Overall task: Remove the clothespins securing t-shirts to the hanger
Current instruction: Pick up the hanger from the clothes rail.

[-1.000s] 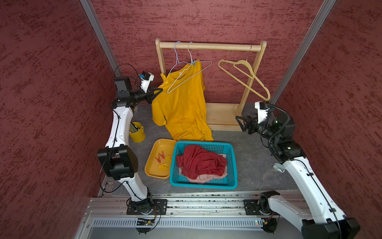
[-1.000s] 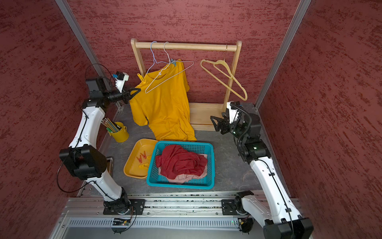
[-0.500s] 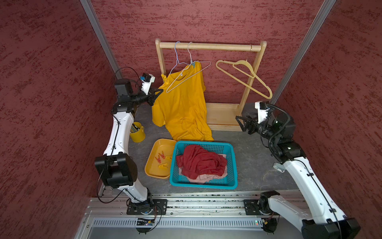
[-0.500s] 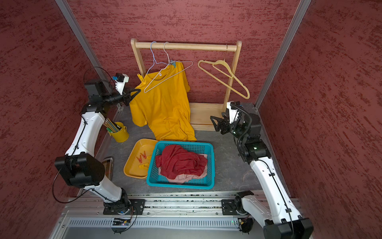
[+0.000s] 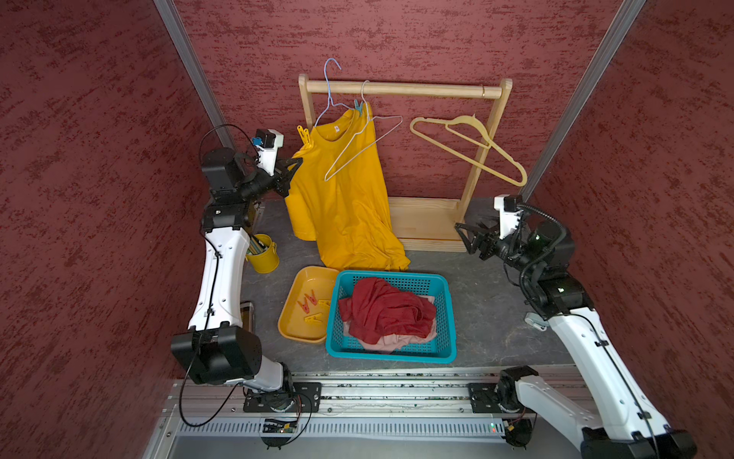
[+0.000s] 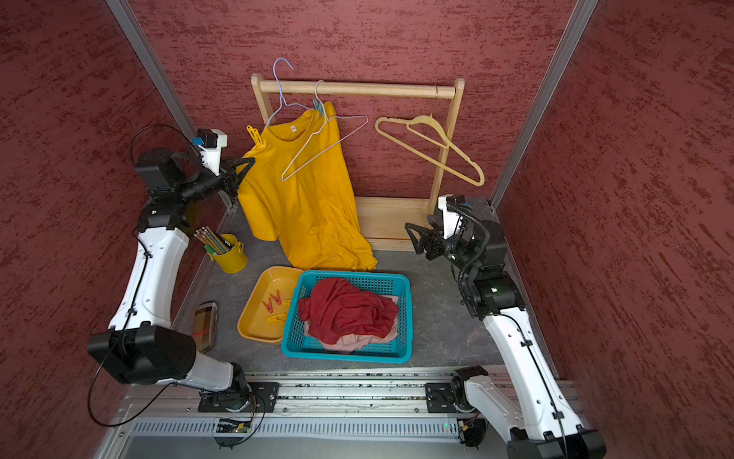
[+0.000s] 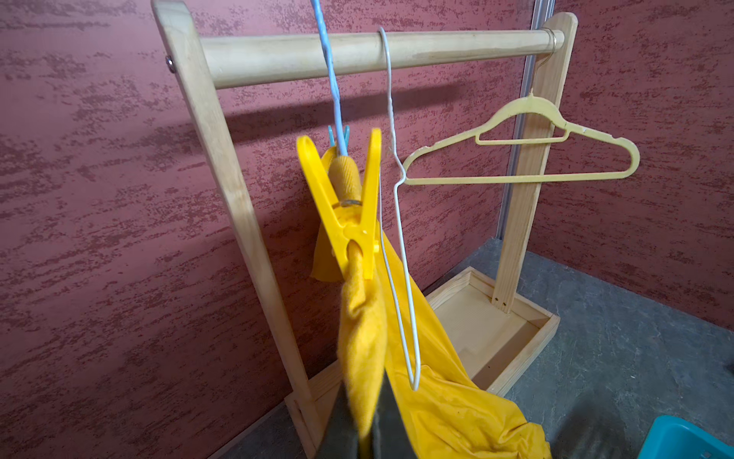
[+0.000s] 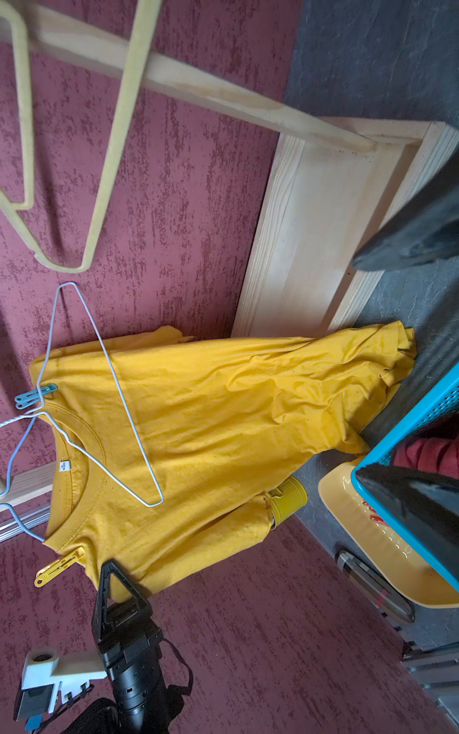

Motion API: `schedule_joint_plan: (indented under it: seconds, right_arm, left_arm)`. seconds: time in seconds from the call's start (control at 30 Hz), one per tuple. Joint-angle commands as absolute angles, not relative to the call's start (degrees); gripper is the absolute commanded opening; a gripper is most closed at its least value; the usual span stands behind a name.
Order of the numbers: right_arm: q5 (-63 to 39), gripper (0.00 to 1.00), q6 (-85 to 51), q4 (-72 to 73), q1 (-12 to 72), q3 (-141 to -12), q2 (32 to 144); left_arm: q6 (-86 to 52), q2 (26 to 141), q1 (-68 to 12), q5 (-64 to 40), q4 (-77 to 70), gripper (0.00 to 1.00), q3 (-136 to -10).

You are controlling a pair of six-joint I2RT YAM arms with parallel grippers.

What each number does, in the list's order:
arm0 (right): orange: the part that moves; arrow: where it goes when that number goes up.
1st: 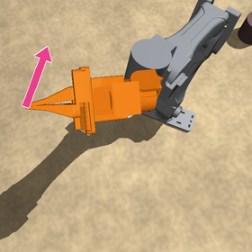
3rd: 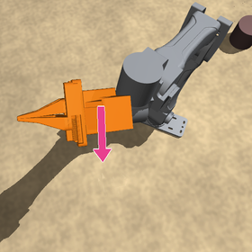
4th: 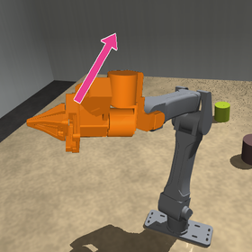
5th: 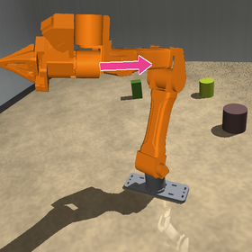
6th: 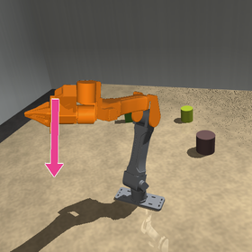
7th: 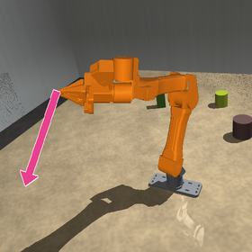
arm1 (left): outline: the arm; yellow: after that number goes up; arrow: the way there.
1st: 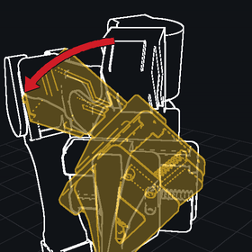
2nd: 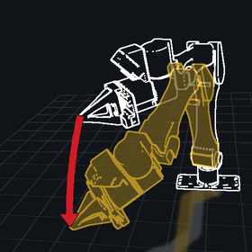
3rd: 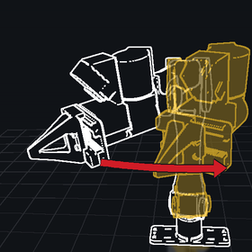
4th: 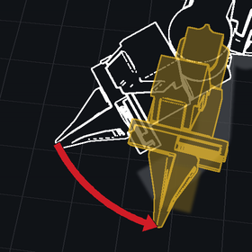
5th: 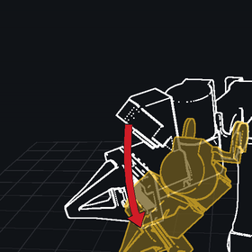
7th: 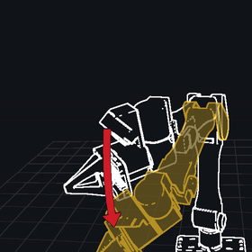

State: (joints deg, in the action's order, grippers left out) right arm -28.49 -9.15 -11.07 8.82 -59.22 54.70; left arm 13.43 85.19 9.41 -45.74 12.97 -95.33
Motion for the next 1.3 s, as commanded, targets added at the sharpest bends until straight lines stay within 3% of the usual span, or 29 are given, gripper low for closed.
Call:
schedule_joint_plan:
  seconds: [0.0, 0.37, 0.7, 1.27]
  right_arm:
    - [-29.45, 0.78, -10.02, -11.34, 8.70, -59.33, 52.86]
    - [-30.39, 0.79, -10.23, -11.25, 8.70, -59.19, 51.87]
    - [-31.05, 0.79, -9.88, -12.01, 8.70, -58.41, 49.48]
    - [-31.41, 0.80, -9.30, -14.94, 8.68, -59.68, 45.64]
  left_arm:
    - [11.82, 81.23, 10.55, -44.24, 8.15, 0.00, -94.86]
    - [7.29, 68.39, 17.51, -49.58, 5.70, 0.00, -78.34]
    - [1.13, 58.09, 22.44, -50.02, 9.99, 0.00, -73.66]
    - [-1.59, 49.13, 24.52, -30.12, 17.42, 0.00, -84.20]
